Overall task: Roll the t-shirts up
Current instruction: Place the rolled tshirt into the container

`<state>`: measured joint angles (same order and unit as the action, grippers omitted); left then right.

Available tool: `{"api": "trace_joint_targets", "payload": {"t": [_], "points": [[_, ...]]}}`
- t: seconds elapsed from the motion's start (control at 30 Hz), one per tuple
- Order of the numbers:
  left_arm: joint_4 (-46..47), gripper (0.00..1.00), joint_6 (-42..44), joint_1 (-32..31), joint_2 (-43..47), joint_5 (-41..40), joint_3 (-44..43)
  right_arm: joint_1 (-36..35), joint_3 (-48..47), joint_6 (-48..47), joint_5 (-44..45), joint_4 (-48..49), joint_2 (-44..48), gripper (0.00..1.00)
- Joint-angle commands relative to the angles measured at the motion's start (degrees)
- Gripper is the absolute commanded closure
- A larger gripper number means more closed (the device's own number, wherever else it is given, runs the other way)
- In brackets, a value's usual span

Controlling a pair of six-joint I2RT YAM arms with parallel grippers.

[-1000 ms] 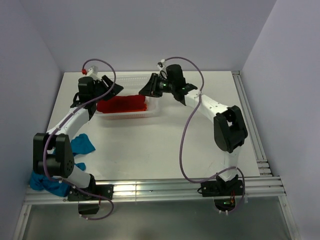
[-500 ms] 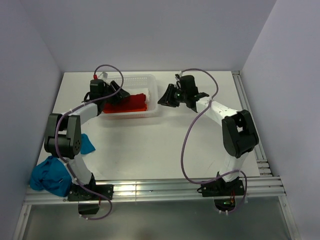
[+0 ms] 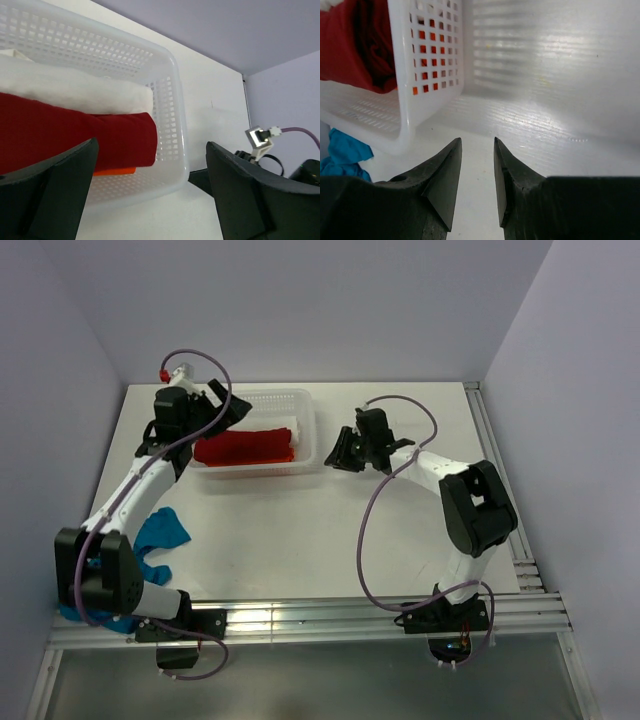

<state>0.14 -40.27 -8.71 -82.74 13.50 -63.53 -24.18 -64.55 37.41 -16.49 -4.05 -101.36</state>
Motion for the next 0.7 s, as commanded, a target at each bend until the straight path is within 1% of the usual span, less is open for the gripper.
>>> {"api": "trace_joint_targets", "payload": {"t": [0.0, 0.07, 0.17, 0.2, 0.23, 0.27, 0.33, 0.4, 0.47, 0.53, 0.67], "points": [[-2.86, 0.06, 0.37, -0.17, 6.88, -3.74, 3.58, -2.70, 1.97, -0.32, 3.30, 3.26, 3.01, 0.60], [-4.09, 0.05, 0.46, -0.17, 8.99, -4.70, 5.33, -4.02, 2.59, -0.06, 4.36, 3.70, 3.19, 0.60], [-5.06, 0.05, 0.72, -0.17, 13.46, -6.02, 10.94, -6.66, 3.29, 0.47, 6.29, 3.88, 3.27, 0.60], [-5.24, 0.04, 0.63, -0.17, 14.35, -6.81, 12.19, -7.71, 3.47, 0.73, 6.73, 5.44, 3.19, 0.60], [-4.80, 0.00, 0.72, -0.17, 15.23, -6.90, 13.68, -8.15, 3.64, 1.00, 7.00, 5.90, 3.19, 0.59], [-4.19, 0.01, 0.81, -0.17, 16.72, -6.73, 16.83, -8.51, 3.73, 1.17, 7.26, 6.51, 3.10, 0.58], [-3.05, 0.01, 0.63, -0.17, 18.13, -9.00, 19.48, -9.91, 3.47, 1.70, 7.79, 7.74, 2.40, 0.54], [-1.47, 0.01, 0.46, -0.08, 19.19, -10.67, 23.00, -10.97, 1.12, 1.53, 8.31, 7.05, 1.26, 0.54], [1.16, 0.01, 0.19, 0.01, 18.93, -10.86, 26.07, -12.89, -1.18, 0.74, 9.80, 5.91, -0.76, 0.54], [3.88, 0.01, -0.77, 0.10, 17.88, -10.95, 27.31, -14.13, -4.52, 0.65, 10.69, 4.49, -3.04, 0.54], [8.72, 0.00, -1.04, 0.53, 11.66, -12.79, 27.67, -15.10, -11.36, 0.91, 11.74, 2.21, -7.35, 0.53]]}}
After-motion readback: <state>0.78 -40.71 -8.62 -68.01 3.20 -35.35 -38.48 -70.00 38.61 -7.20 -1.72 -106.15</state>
